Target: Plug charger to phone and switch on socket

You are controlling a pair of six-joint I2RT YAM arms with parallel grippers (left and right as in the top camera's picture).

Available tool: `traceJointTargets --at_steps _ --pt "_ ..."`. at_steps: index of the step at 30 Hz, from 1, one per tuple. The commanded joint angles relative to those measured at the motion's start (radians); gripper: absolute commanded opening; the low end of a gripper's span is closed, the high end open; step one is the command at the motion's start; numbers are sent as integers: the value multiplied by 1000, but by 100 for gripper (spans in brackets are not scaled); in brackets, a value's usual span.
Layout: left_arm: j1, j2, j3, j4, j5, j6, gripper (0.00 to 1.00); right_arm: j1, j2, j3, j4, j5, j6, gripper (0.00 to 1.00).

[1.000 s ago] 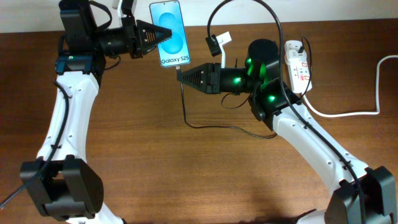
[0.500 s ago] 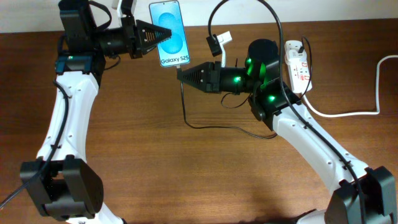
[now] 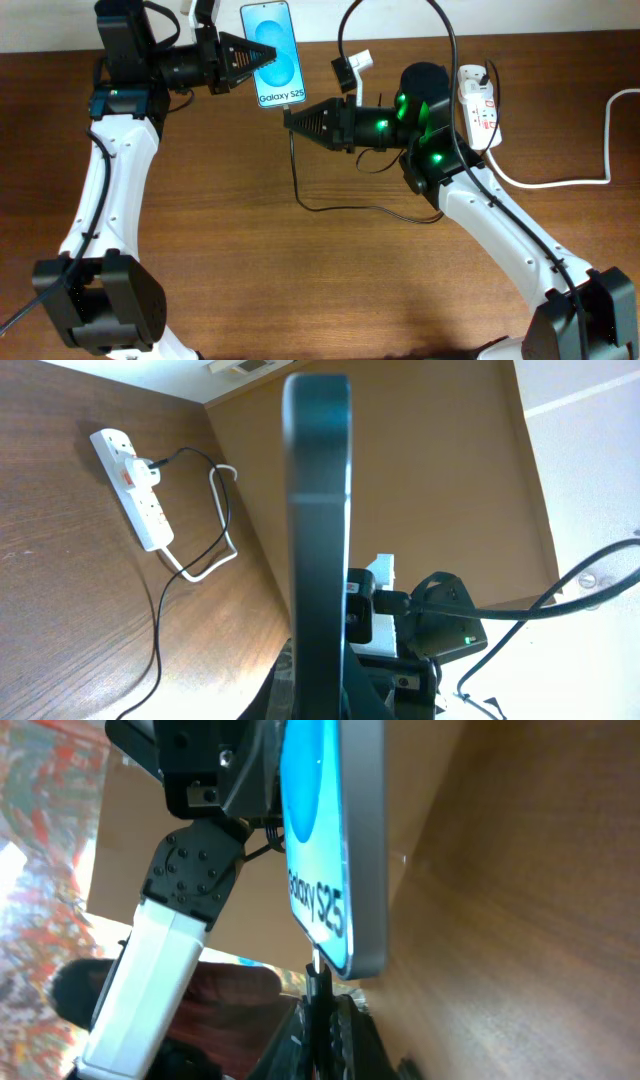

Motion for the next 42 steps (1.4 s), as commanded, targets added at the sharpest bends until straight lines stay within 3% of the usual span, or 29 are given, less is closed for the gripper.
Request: traceJointTargets --at_steps 1,24,29,42 --pt "-2 1 13 3 23 -6 0 -1 6 3 7 -13 66 4" --pt "-2 1 13 3 9 -6 0 32 52 3 64 -37 65 5" --pt "-2 1 13 11 -5 -6 0 31 50 3 87 -74 -36 4" --pt "-2 1 13 11 -34 -6 0 -31 50 3 86 -91 -43 4"
